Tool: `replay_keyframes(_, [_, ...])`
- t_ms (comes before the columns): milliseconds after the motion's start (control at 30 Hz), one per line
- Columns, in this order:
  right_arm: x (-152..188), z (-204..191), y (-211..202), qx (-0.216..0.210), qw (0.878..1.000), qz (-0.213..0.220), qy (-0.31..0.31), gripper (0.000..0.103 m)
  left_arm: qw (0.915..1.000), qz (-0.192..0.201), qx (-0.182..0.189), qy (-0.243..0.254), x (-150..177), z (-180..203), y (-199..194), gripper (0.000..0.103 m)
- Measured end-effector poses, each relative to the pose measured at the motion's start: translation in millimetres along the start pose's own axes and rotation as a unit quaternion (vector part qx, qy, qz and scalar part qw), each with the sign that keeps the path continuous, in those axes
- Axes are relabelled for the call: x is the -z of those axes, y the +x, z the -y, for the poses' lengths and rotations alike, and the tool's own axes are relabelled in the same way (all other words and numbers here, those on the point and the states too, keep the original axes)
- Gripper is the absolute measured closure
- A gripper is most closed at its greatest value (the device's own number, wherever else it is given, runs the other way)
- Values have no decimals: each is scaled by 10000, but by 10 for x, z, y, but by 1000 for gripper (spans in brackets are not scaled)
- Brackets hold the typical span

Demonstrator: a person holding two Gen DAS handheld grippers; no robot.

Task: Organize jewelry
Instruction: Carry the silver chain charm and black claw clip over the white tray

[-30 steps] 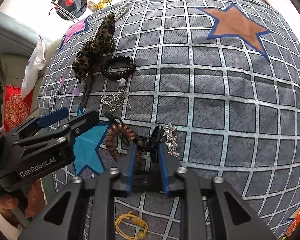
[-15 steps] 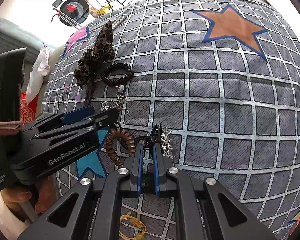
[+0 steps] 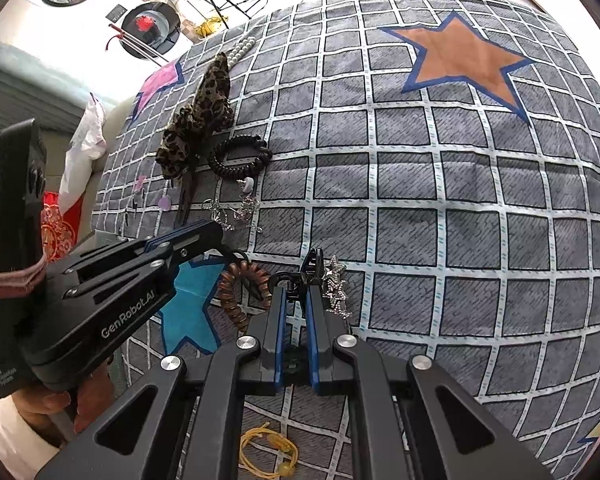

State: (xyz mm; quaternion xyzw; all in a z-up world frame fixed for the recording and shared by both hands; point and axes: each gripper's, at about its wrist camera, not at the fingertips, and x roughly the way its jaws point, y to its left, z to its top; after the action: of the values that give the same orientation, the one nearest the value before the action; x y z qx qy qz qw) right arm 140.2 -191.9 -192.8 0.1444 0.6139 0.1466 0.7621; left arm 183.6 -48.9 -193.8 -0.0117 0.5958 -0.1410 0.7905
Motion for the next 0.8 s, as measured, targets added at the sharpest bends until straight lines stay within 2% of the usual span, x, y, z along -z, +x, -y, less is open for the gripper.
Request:
replay_keyframes(433, [147,-60,-246,-61,9999,1,95,93,9997,157,-67,-148,295,-89,-530,98])
replay_keyframes(800, [364,-158,-464,12,9999,-62,92,93,9993,138,-119,-323,712,-55,-971,98])
